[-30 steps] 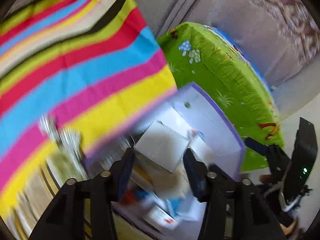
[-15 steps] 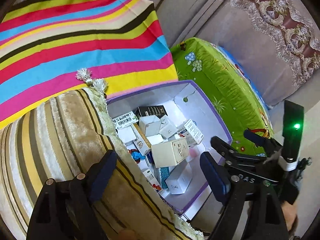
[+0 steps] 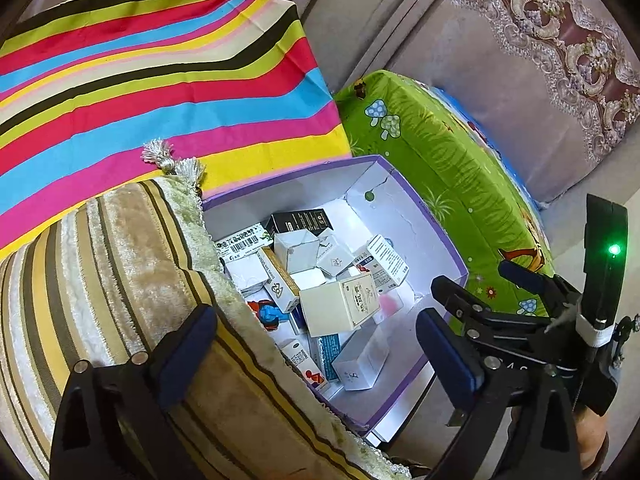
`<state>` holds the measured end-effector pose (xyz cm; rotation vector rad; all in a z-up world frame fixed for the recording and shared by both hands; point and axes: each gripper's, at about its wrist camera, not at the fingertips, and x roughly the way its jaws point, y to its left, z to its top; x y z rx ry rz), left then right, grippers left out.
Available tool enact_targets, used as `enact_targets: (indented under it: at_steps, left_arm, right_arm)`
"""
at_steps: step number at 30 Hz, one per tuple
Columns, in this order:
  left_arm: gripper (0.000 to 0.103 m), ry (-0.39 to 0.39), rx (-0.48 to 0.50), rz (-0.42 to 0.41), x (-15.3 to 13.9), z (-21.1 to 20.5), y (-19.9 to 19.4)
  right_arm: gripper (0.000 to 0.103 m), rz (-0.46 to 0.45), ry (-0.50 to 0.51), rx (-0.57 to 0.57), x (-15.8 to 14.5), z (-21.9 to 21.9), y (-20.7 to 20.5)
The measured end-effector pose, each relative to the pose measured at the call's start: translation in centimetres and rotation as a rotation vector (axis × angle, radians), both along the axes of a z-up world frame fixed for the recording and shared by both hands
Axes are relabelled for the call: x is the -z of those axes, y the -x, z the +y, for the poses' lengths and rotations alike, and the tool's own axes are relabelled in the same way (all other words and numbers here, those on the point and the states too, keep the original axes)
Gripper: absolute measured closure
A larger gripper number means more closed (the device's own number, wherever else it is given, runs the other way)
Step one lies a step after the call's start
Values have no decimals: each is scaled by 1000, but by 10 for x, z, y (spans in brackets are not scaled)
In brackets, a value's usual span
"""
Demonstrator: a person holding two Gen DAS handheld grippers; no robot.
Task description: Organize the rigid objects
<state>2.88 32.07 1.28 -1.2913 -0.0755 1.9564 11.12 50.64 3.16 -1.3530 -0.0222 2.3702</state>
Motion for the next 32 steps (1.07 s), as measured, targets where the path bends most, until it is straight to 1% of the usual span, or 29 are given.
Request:
enact_targets:
  at_steps: [25,32]
  left_arm:
    - [1,15,-3,3,-1,2,0]
    - [0,34,9,29,0,8,-2]
  right_arm:
    - [0,-4,9,13,1,4,-2]
    - [0,-5,9,22,2,6,-3]
